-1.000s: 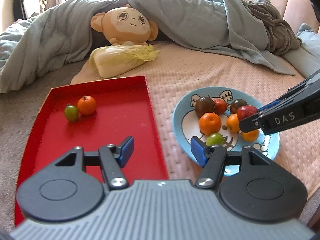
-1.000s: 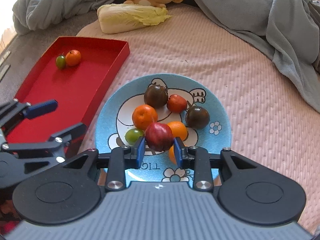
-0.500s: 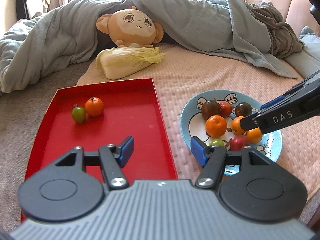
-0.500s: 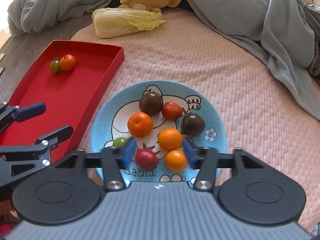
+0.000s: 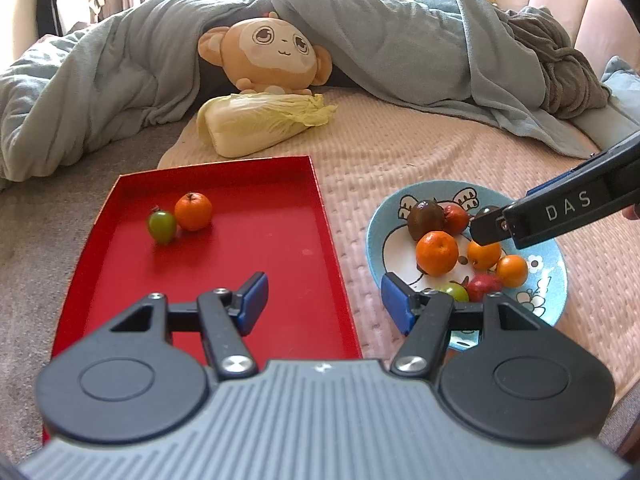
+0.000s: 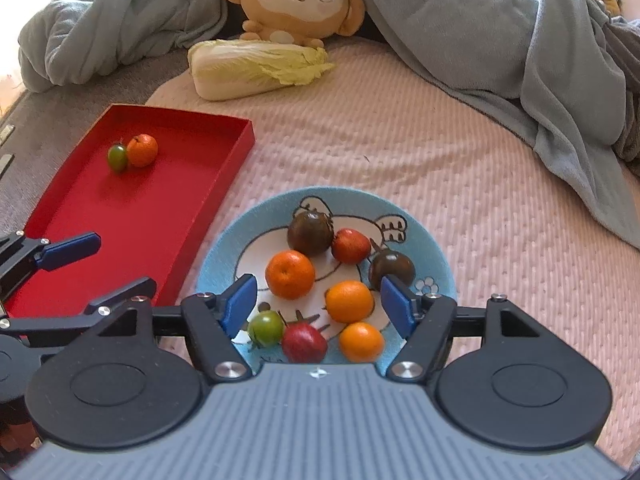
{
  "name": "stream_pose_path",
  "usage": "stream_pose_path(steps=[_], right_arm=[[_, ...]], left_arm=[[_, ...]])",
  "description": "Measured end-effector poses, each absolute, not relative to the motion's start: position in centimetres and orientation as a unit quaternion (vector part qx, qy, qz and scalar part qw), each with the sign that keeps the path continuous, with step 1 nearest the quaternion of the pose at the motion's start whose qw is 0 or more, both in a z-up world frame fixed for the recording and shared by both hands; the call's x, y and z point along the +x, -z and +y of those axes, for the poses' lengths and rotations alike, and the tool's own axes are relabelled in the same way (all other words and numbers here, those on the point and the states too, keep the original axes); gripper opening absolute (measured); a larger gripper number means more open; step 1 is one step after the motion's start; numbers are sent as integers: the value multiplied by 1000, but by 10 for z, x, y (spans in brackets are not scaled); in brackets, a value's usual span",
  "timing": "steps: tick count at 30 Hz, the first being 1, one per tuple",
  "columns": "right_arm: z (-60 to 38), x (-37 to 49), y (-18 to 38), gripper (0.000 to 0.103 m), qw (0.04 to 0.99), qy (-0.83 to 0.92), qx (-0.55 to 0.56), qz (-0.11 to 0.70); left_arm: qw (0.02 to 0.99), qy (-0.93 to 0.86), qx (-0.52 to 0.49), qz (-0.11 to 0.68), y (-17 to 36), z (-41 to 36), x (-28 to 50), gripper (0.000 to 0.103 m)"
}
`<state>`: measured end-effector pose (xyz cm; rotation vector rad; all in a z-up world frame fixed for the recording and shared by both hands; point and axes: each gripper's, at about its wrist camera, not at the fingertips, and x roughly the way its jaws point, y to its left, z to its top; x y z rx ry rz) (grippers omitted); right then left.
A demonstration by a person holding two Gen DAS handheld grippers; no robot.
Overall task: Organize fruits
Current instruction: 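Move both open grippers back over the red tray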
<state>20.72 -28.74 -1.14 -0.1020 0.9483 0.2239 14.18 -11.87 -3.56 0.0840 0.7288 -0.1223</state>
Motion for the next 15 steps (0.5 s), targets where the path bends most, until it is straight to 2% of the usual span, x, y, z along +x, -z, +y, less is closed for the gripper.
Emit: stream_pose_path(steps=[15], right_arm=[[-248,206,-3,73,892,-168,-65,415]], left_arm=[[934,38,31,355,33,-97,143,65]])
